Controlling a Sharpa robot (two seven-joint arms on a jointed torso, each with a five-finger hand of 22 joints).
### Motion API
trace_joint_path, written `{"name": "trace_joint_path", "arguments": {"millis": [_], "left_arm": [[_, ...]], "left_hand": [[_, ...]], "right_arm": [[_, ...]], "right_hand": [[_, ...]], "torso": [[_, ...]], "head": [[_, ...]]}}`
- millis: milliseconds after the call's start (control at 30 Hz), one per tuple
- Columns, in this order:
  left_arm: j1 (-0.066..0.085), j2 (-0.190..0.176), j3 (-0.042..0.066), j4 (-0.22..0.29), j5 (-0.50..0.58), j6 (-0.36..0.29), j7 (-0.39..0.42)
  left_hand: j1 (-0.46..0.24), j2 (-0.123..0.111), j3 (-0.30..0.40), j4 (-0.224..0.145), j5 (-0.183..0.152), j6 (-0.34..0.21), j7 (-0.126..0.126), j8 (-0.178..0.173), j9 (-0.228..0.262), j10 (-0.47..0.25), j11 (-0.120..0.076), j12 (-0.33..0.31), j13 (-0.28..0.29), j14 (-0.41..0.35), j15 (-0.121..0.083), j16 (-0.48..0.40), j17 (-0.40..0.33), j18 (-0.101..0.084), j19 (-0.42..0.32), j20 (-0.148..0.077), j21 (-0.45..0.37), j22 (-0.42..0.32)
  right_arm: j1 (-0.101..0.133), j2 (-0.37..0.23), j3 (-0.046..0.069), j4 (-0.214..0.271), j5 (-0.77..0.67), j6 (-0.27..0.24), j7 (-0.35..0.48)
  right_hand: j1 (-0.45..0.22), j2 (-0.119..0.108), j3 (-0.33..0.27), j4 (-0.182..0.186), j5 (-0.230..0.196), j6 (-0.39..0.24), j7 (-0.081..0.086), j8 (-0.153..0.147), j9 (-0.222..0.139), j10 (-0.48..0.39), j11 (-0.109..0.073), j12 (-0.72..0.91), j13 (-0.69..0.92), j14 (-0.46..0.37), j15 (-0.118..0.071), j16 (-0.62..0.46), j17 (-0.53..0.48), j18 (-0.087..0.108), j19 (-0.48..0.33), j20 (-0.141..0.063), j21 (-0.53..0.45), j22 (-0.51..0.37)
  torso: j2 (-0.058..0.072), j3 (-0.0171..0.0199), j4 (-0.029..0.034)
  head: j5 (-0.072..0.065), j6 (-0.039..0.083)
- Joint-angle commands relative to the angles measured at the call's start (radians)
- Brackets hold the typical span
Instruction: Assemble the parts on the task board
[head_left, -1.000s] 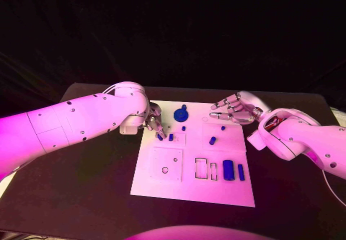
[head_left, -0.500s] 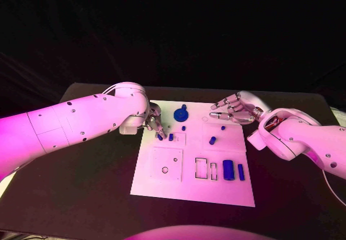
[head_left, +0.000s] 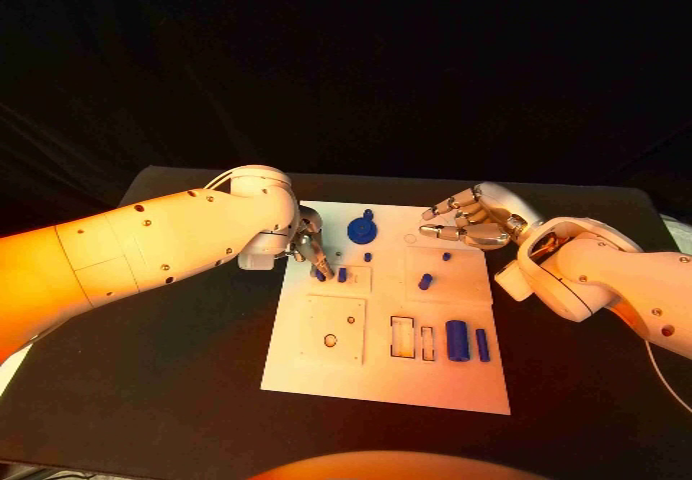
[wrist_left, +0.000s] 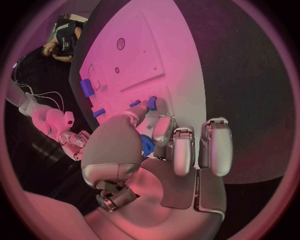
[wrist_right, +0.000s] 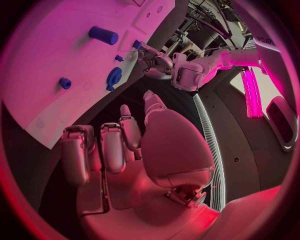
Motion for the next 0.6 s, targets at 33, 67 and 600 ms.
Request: {"name": "trace_joint_path", "arguments": {"millis": [33,67,600], "left_arm": [[-0.012,0.0,-0.009,-0.001,-0.003,0.04,-0.087],[-0.013,0.0,-0.009,-0.001,-0.002,0.039,-0.087],[-0.014,-0.001,-0.009,-0.006,0.003,0.023,-0.086]], "left_hand": [[-0.021,-0.004,-0.017,0.007,0.003,0.011,0.0,0.001,-0.002,-0.002,-0.005,-0.005,-0.002,0.107,-0.006,0.003,0.263,-0.01,0.066,-0.007,0.0,0.217],[-0.027,-0.006,-0.022,0.011,0.003,0.011,0.0,0.002,-0.002,-0.002,-0.005,-0.006,-0.003,0.107,-0.006,0.003,0.263,-0.01,0.066,-0.007,0.0,0.217],[-0.057,-0.015,-0.065,0.032,0.003,0.014,-0.001,0.015,0.005,-0.014,-0.005,-0.029,-0.027,0.107,-0.006,0.003,0.263,-0.007,0.061,-0.007,-0.013,0.211]], "right_arm": [[-0.001,0.001,0.0,0.001,-0.002,0.011,0.01],[-0.001,0.001,0.0,0.001,-0.002,0.012,0.01],[-0.001,0.001,0.0,0.002,-0.001,0.014,0.01]], "right_hand": [[0.001,0.006,-0.007,0.002,0.004,0.006,-0.002,0.001,0.001,-0.002,-0.005,-0.006,0.042,0.06,-0.001,-0.004,0.072,0.021,0.004,0.0,-0.005,0.137],[0.001,0.006,-0.007,0.002,0.004,0.006,-0.001,0.001,0.001,-0.003,-0.005,-0.007,0.042,0.06,-0.001,-0.005,0.072,0.021,0.003,0.0,-0.006,0.135],[0.001,0.006,-0.007,0.002,0.004,0.006,-0.001,0.001,0.001,-0.003,-0.005,-0.007,0.042,0.06,-0.001,-0.005,0.071,0.021,0.003,0.0,-0.006,0.135]], "torso": [[0.0,0.0,-0.0002],[0.0,-0.0001,-0.0002],[0.0,0.0001,0.0]], "head": [[-0.001,0.001],[-0.001,0.001],[-0.001,0.002]]}}
